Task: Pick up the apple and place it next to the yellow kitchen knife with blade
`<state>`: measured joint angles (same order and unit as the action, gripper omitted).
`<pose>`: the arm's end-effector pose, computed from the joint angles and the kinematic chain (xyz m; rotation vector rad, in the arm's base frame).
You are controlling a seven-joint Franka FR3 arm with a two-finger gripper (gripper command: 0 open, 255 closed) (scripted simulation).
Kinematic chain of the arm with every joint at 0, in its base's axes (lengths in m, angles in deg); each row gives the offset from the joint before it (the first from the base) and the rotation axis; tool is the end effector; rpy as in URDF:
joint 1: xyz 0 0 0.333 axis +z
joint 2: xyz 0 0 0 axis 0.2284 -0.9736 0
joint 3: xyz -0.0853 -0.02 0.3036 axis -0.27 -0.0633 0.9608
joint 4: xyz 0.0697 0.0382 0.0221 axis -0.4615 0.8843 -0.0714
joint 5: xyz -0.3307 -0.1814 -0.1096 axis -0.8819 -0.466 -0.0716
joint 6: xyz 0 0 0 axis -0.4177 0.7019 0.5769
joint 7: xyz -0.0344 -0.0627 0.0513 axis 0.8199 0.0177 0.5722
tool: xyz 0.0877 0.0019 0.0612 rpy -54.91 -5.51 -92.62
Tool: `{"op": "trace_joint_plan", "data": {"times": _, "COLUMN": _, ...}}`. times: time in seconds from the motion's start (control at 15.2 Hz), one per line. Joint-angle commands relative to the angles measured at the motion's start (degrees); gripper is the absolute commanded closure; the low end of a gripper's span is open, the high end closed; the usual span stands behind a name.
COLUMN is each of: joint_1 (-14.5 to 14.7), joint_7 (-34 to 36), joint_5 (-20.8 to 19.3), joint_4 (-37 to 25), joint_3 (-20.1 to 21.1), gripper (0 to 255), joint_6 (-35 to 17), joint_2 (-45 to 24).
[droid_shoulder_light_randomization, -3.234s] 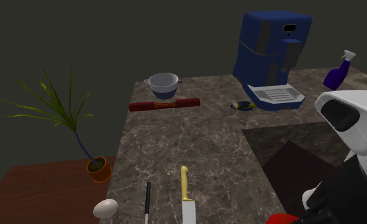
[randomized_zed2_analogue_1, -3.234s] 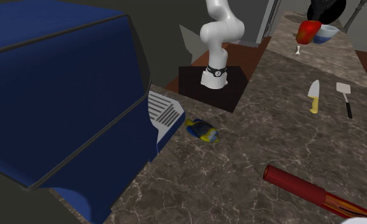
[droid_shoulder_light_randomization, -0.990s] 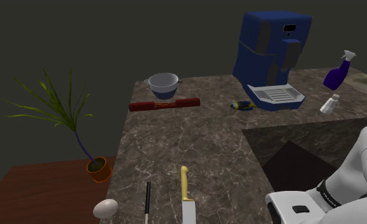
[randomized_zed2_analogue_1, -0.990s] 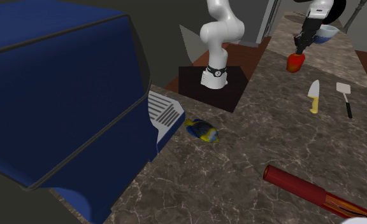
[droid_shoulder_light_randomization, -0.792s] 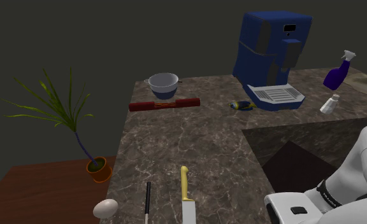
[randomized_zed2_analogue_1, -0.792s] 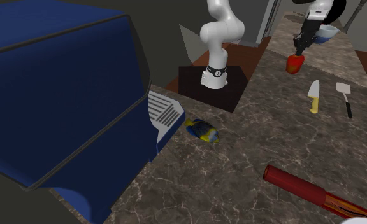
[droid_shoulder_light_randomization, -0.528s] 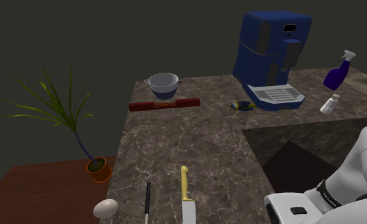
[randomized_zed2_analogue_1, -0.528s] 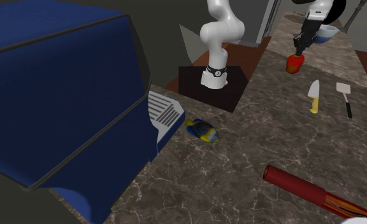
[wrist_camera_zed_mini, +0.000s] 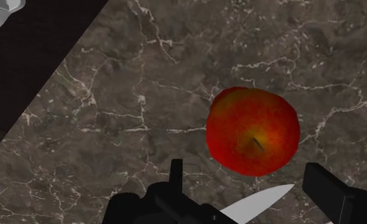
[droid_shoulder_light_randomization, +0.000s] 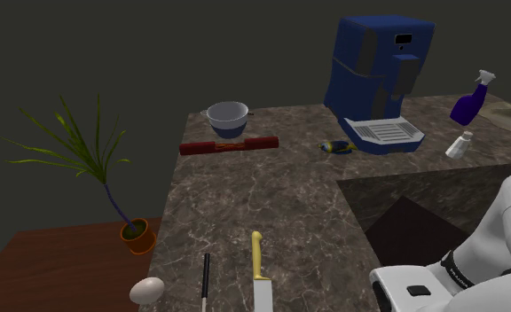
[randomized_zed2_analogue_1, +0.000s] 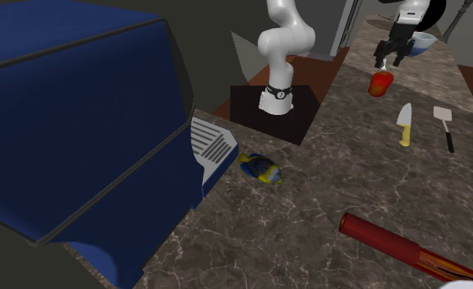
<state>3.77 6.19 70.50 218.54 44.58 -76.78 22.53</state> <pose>0.0642 0.4282 0.4137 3.1132 0.3073 0.1425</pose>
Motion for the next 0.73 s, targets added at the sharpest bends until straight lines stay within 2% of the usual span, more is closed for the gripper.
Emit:
{"op": "trace_joint_plan", "data": {"times": 0.0, "joint_1": 0.7, "joint_7": 0.2, "joint_5": -0.7, "joint_4": -1.9, "joint_3": -1.9, "gripper": 0, "joint_6": 3.2, "joint_2": 1.0}}
{"op": "trace_joint_plan", "data": {"times": 0.13, "joint_1": 1.2, "joint_7": 0.5, "joint_5": -1.7, "joint_4": -4.3, "joint_3": -4.1, "gripper": 0, "joint_6": 6.8, "joint_2": 2.0}}
{"op": "trace_joint_plan", "data": {"times": 0.66, "joint_1": 1.2, "joint_7": 0.4, "joint_5": -1.7, "joint_4": -4.3, "joint_3": -4.1, "gripper": 0, "joint_6": 6.8, "joint_2": 2.0}}
